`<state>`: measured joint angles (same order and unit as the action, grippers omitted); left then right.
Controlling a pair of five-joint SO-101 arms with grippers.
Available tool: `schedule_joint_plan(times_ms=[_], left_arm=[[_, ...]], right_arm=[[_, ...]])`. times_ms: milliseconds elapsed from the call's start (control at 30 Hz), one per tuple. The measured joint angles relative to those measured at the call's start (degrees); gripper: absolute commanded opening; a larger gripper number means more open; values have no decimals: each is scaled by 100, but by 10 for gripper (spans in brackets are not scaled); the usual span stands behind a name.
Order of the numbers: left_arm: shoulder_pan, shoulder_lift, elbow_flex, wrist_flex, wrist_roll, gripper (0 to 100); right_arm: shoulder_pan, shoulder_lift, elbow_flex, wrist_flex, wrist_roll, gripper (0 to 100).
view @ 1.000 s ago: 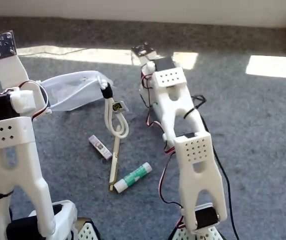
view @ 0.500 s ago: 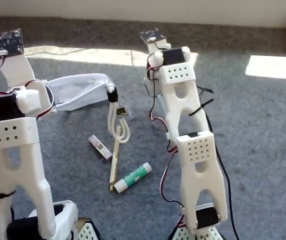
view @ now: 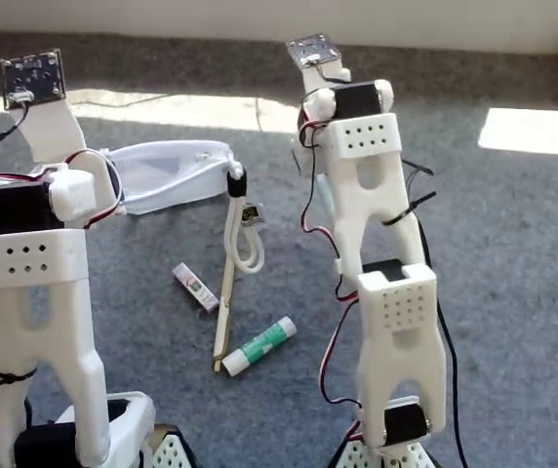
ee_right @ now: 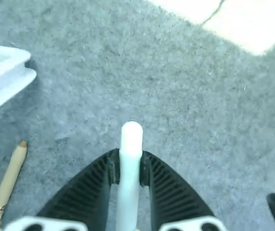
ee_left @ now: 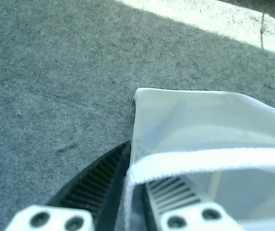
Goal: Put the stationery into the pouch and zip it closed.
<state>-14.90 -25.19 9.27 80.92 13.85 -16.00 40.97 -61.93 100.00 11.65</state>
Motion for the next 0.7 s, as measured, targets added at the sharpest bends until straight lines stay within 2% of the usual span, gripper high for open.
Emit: schedule_joint_plan(times_ms=[367, 700], left_arm=[[316, 0, 0, -9, 18, 7], [325, 0, 0, -9, 9, 7]], right_arm=[[0, -1697, 1802, 0, -18, 5], [-35, -3103, 3147, 0, -193, 5]])
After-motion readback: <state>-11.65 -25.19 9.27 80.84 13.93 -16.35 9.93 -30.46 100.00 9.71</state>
